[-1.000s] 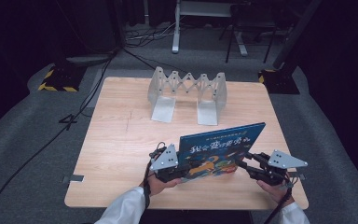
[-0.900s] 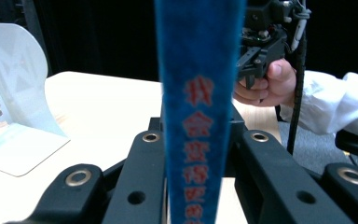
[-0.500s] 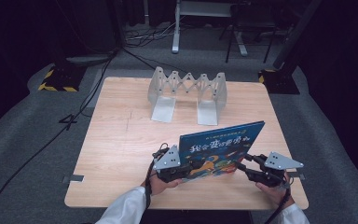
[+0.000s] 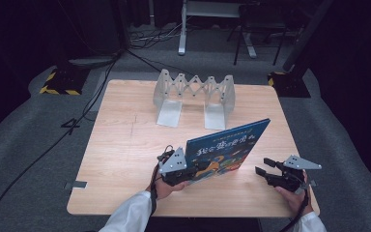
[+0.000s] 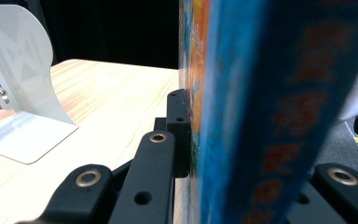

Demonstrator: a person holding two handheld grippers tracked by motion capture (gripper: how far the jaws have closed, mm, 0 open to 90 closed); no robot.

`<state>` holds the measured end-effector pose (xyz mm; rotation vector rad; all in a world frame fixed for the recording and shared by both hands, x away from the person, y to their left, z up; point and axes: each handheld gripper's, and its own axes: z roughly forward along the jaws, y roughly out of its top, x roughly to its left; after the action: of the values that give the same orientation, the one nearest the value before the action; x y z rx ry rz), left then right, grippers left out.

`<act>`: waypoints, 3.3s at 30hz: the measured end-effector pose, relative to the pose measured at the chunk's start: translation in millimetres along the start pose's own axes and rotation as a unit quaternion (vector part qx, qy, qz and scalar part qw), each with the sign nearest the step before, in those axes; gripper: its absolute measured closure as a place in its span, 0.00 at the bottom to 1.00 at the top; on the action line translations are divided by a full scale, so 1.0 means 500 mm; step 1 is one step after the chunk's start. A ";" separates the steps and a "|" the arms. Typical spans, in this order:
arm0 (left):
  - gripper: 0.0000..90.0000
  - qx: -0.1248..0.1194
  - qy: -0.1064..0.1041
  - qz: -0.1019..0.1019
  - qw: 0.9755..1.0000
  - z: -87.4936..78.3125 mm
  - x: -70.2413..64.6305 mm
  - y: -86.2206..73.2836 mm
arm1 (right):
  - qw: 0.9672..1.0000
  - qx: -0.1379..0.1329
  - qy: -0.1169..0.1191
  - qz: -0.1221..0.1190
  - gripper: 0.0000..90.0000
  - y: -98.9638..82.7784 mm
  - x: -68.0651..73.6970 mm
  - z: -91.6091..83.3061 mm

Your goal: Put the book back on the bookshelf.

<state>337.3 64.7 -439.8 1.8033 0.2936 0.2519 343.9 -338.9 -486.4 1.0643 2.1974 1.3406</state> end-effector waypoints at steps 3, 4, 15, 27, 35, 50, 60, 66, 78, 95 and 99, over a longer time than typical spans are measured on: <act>0.92 0.003 0.001 0.006 1.000 0.002 0.002 0.003 | 1.000 0.021 -0.010 -0.003 0.45 -0.004 -0.002 0.010; 0.92 0.003 0.002 0.011 1.000 0.003 0.002 0.004 | 0.999 0.030 -0.014 -0.006 0.44 -0.005 -0.001 0.015; 0.92 0.007 0.022 0.027 0.999 0.006 -0.001 0.017 | 0.999 0.046 -0.017 -0.010 0.43 -0.008 0.003 0.027; 0.92 0.030 0.073 0.057 0.995 -0.012 0.008 0.052 | 0.998 0.063 -0.018 -0.022 0.43 -0.009 0.010 0.033; 0.92 0.049 0.109 0.070 0.990 -0.038 0.022 0.063 | 0.997 0.072 -0.019 -0.025 0.43 -0.009 0.013 0.036; 0.92 0.069 0.172 0.081 0.979 -0.077 0.047 0.071 | 0.996 0.084 -0.019 -0.034 0.43 -0.009 0.016 0.041; 0.92 0.081 0.201 0.085 0.973 -0.090 0.062 0.075 | 0.995 0.094 -0.015 -0.041 0.43 -0.010 0.019 0.046; 0.92 0.101 0.223 0.099 0.964 -0.097 0.077 0.088 | 0.994 0.099 -0.015 -0.045 0.43 -0.010 0.020 0.046; 0.92 0.087 0.286 0.068 0.952 -0.128 0.143 0.100 | 0.994 0.101 -0.009 -0.047 0.43 -0.010 0.020 0.046; 0.92 0.019 0.331 -0.030 0.943 -0.128 0.216 0.039 | 0.994 0.099 -0.006 -0.050 0.43 -0.010 0.020 0.045; 0.92 -0.005 0.336 -0.060 0.940 -0.138 0.224 0.025 | 0.994 0.101 -0.004 -0.051 0.42 -0.010 0.020 0.046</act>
<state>421.6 161.7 -409.1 1.6321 0.8786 0.7821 350.0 -318.8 -501.2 1.0077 2.3856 1.0879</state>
